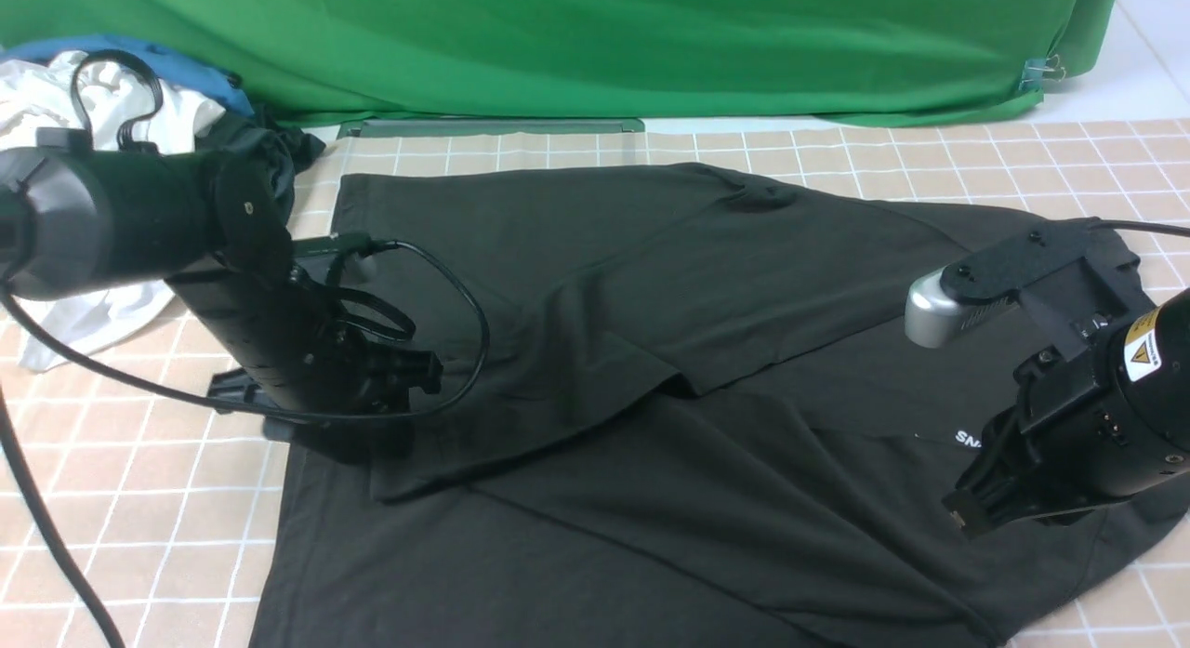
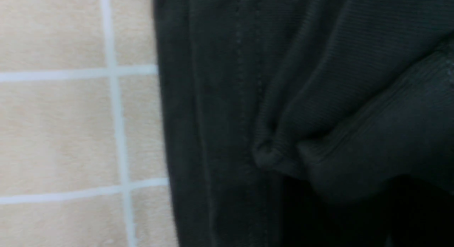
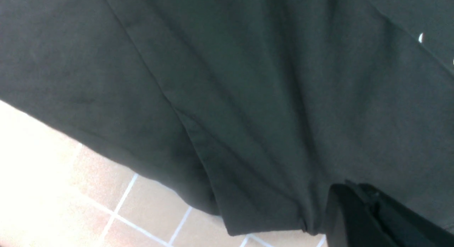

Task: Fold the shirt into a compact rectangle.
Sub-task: 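Grasp the near edge of the shirt at its hem and shoulder corners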

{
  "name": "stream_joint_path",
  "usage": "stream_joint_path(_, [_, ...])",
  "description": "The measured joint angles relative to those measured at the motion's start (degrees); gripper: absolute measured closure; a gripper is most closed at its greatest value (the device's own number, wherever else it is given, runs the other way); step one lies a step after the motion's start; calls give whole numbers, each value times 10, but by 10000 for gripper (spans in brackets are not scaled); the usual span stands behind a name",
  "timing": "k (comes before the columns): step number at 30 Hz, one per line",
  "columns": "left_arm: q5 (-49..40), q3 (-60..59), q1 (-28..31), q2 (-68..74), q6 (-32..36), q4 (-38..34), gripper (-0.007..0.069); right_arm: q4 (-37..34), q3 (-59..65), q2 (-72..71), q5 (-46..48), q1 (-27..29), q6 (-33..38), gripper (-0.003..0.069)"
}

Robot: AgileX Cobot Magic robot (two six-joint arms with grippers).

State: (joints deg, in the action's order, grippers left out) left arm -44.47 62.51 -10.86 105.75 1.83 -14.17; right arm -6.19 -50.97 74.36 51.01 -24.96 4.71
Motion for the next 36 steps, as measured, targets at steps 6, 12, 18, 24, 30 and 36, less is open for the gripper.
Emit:
stream_joint_path(6, [-11, 8, -1, -4, 31, -13, 572, 0, 0, 0, -9, 0, 0, 623])
stream_joint_path(12, [-40, 40, -1, -52, -14, 53, 572, 0, 0, 0, -13, 0, 0, 623])
stream_joint_path(18, [-48, 61, -1, -78, -47, 99, 572, 0, 0, 0, -25, 0, 0, 623])
stream_joint_path(24, [-70, 61, -1, -60, -59, 118, 572, 0, 0, 0, -27, 0, 0, 620])
stream_joint_path(30, [-60, 61, -1, -56, -72, 128, 549, 0, 0, 0, -27, 0, 0, 617])
stream_joint_path(36, [-86, 69, 0, -58, -80, 190, 365, 31, -17, 0, 11, 8, -4, 615])
